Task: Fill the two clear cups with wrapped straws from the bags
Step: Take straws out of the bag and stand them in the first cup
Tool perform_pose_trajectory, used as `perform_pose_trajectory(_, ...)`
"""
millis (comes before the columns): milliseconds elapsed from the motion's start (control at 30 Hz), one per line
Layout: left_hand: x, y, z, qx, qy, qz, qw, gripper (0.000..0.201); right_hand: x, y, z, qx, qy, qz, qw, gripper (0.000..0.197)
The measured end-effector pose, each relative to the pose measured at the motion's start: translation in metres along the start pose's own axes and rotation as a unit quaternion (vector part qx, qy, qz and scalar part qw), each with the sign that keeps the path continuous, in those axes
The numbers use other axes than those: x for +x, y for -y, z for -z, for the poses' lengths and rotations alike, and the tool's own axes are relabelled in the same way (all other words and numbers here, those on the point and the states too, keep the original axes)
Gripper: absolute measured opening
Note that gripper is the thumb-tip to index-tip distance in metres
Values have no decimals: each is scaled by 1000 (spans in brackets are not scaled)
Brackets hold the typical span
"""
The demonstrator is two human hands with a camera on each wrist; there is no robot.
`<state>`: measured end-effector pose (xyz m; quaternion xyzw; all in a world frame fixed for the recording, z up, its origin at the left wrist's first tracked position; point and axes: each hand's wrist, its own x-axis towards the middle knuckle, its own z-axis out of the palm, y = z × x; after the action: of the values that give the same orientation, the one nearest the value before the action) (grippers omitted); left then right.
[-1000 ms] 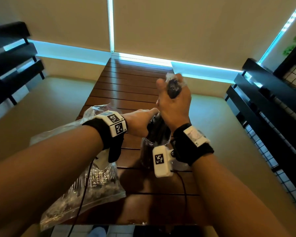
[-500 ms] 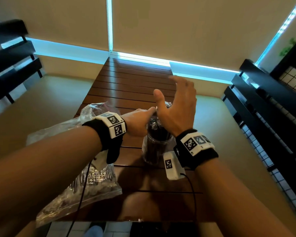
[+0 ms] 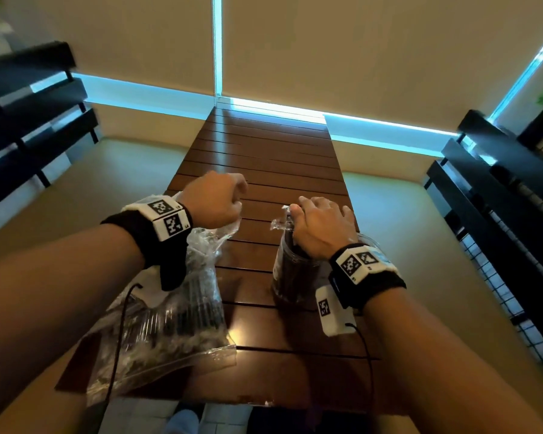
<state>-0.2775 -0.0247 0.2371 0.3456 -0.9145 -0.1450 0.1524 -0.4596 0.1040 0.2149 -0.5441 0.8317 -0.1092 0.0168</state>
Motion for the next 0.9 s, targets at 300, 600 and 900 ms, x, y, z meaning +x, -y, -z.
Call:
perform_pose_trajectory(300, -18, 64, 28, 118, 90, 271, 951, 94, 26, 106, 14, 22, -32, 193, 980, 14)
perform_pose_trajectory(600, -44, 75, 23, 68, 142, 217, 963, 19, 51, 137, -71, -27, 197, 174, 964, 48)
perform_pose_trajectory(900, -49, 87, 22, 28, 160, 167, 972, 22, 56, 143, -102, -115, 152, 225, 956, 14)
